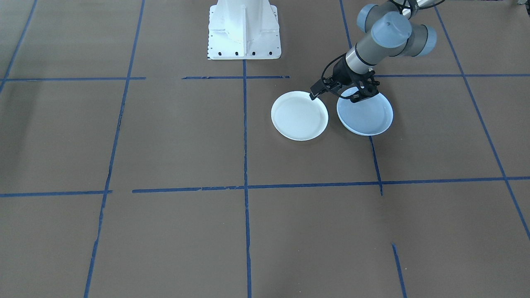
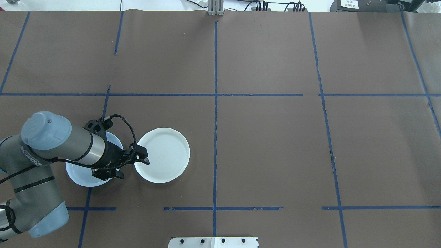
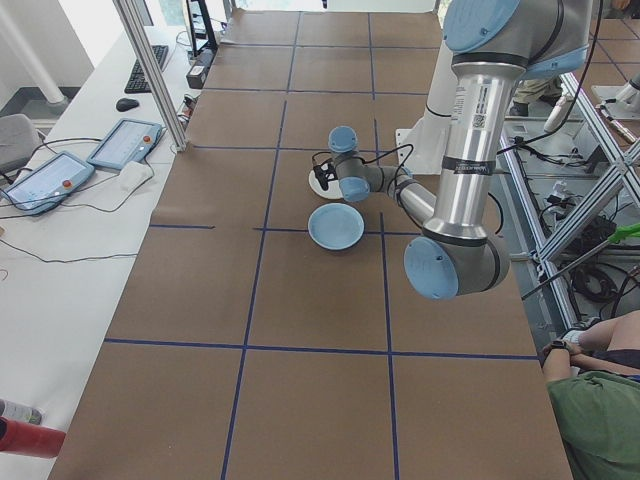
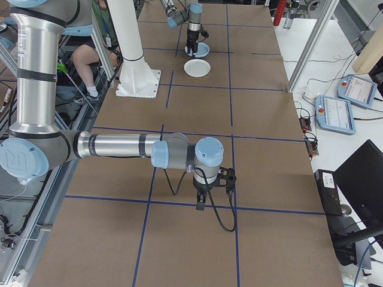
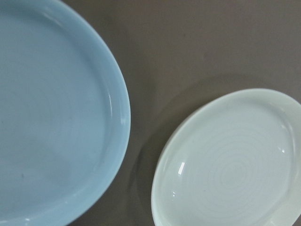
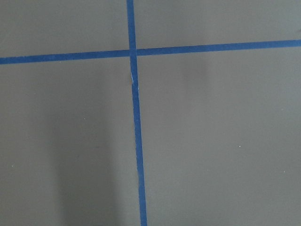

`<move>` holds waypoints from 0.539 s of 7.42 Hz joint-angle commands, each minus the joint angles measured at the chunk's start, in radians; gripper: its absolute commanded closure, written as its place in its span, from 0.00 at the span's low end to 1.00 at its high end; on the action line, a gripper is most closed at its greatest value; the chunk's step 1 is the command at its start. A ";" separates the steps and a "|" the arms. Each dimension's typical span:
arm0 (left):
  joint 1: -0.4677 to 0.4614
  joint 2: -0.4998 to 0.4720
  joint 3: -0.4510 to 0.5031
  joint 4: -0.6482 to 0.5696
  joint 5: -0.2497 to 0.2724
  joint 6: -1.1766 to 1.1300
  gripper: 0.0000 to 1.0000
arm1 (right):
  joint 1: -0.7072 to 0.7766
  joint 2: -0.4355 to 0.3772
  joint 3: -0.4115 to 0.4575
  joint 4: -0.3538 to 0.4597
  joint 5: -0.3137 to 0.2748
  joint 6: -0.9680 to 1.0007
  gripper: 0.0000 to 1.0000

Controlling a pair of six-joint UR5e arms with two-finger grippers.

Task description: Stack plate in center

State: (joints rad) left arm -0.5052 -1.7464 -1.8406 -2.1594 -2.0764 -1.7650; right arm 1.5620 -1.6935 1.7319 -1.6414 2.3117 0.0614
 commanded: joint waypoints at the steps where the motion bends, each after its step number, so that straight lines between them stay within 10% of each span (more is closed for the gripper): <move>1: 0.037 -0.033 0.011 0.061 0.072 -0.045 0.00 | 0.000 0.000 0.000 0.000 0.000 0.000 0.00; 4: 0.050 -0.042 0.029 0.059 0.070 -0.057 0.36 | 0.000 0.000 0.000 0.000 0.000 0.000 0.00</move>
State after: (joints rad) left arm -0.4579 -1.7860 -1.8193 -2.1010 -2.0072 -1.8251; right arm 1.5616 -1.6935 1.7319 -1.6414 2.3117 0.0614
